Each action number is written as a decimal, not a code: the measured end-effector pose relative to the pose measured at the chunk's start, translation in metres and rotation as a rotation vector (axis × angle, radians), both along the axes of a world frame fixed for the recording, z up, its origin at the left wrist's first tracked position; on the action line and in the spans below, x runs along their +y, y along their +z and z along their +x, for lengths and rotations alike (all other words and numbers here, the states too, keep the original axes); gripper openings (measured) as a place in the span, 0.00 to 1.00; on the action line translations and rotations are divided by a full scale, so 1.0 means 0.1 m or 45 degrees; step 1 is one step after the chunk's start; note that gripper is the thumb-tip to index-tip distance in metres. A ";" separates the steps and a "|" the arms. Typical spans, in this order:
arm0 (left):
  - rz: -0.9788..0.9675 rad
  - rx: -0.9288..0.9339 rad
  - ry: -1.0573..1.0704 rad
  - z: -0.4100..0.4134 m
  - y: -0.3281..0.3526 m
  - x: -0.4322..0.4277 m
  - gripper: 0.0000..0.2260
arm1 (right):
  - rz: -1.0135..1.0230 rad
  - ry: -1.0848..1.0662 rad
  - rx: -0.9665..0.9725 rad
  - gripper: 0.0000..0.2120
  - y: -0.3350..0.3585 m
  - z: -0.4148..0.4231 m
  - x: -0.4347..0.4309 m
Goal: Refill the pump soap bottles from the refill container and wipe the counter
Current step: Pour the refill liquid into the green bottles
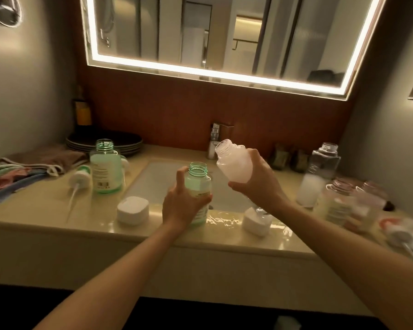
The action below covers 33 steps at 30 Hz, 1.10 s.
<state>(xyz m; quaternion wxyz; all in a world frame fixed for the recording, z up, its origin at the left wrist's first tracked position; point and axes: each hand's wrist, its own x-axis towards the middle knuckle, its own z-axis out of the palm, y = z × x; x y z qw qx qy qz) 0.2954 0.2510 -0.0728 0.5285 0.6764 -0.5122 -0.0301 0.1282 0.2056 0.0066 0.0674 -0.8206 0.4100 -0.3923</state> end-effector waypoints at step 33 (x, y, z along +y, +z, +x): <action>-0.109 -0.209 0.224 -0.01 -0.10 -0.06 0.36 | -0.368 -0.214 0.497 0.35 -0.04 0.13 0.00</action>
